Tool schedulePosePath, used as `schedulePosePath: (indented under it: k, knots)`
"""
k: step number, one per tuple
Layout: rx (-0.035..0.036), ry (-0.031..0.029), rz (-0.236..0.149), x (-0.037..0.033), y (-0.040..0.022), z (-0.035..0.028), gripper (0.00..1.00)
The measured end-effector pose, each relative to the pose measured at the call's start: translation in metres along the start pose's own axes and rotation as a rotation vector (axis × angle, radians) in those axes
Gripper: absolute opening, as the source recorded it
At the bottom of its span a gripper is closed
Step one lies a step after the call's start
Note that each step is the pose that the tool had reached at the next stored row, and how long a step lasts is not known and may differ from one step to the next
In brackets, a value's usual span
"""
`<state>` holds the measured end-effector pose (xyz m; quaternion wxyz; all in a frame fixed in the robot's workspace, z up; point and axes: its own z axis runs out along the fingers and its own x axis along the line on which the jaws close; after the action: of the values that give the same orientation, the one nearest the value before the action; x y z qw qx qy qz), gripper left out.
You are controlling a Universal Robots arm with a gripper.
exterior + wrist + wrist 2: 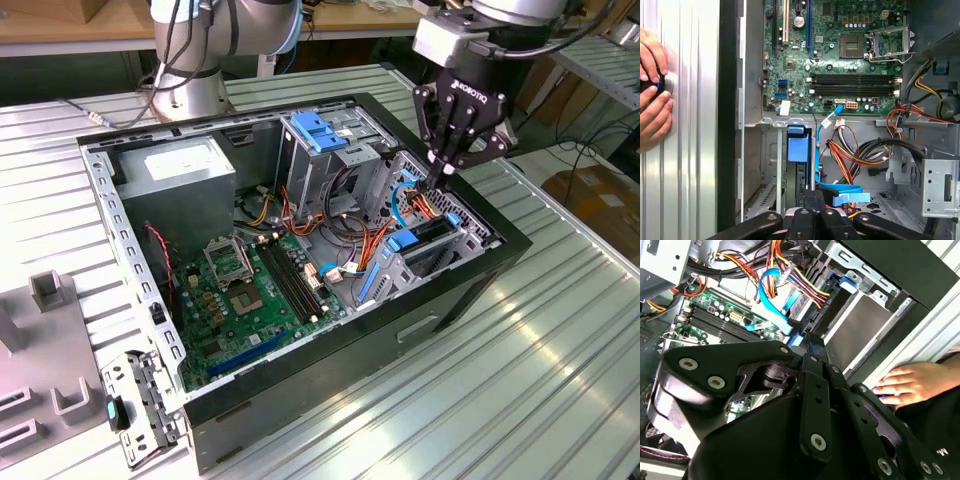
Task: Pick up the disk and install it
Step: 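Insert the second disk wire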
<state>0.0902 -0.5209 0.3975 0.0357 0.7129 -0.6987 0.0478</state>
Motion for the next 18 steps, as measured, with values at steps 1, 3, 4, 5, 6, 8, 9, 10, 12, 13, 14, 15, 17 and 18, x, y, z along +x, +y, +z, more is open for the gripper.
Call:
schedulePosePath:
  k: [1,3,4,5,6,8,9,10,12,13,14,15,17,18]
  knots:
    - [-0.0002,0.0080,0.000,-0.0041,0.0002,-0.0005,0.11]
    - [-0.0005,0.0218,0.000,-0.0136,0.0004,-0.0015,0.11]
    - [-0.0006,0.0224,0.000,-0.0166,0.0003,-0.0016,0.11]
    - [-0.0007,0.0226,0.000,-0.0202,0.0003,-0.0015,0.11]
    - [-0.0007,0.0224,0.000,-0.0232,0.0002,-0.0011,0.11]
    - [-0.0014,0.0266,-0.001,-0.0272,0.0001,0.0004,0.11]
    - [-0.0017,0.0417,-0.001,-0.0288,0.0002,0.0008,0.11]
    - [-0.0020,0.0612,-0.001,-0.0303,0.0001,0.0009,0.11]
    - [-0.0027,0.0963,-0.002,-0.0331,0.0001,0.0011,0.11]
    - [-0.0028,0.0994,-0.002,-0.0338,0.0001,0.0017,0.11]
    - [-0.0028,0.0993,-0.002,-0.0341,0.0001,0.0026,0.11]
    - [-0.0028,0.1000,-0.002,-0.0344,0.0000,0.0033,0.11]
    - [-0.0030,0.1132,-0.002,-0.0356,0.0001,0.0051,0.11]
    - [-0.0032,0.1241,-0.002,-0.0364,0.0001,0.0058,0.11]
